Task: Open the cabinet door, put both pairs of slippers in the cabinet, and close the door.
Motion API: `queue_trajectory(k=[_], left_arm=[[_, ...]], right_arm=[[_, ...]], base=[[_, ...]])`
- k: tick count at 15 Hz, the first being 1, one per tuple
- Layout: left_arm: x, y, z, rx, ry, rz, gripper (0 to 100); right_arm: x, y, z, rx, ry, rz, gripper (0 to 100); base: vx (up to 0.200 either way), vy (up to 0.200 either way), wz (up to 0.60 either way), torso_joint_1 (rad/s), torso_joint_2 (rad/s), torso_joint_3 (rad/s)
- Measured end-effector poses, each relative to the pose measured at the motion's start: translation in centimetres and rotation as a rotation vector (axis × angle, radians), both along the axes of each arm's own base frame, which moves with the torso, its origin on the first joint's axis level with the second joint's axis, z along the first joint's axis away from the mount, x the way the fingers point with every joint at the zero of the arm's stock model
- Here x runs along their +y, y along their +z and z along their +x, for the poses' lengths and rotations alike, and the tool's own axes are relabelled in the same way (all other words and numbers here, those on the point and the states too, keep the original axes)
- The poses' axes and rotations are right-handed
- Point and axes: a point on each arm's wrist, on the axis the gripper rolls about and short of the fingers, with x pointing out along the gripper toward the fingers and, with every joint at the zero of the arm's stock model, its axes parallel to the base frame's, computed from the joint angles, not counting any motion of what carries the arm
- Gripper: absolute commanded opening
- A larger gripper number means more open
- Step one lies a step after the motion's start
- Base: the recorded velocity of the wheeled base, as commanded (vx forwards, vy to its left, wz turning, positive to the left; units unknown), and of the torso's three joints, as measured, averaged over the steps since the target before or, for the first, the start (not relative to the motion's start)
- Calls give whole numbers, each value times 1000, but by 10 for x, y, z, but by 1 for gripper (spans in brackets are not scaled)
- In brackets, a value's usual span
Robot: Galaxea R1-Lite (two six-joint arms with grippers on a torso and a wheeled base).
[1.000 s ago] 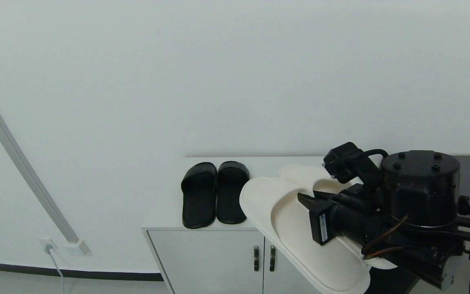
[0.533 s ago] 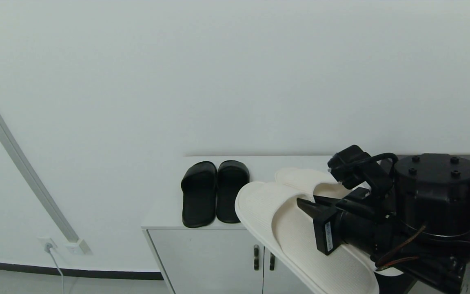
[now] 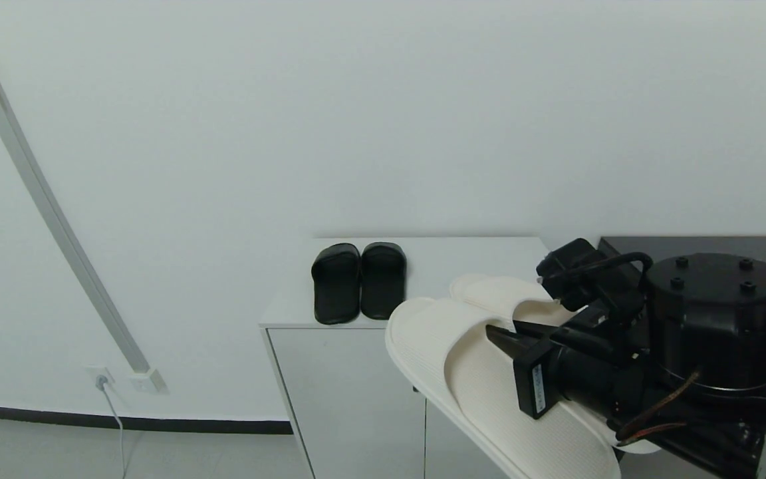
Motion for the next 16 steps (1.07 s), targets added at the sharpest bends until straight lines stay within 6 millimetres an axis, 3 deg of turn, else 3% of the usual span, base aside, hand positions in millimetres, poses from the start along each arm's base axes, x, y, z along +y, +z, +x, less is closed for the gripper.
queue_trajectory(k=[16], left_arm=[[0,0,0,0,0,0,0]], right_arm=[[-3,-6,1,15,-11,-18,0]], base=[[0,0,0,0,0,0]])
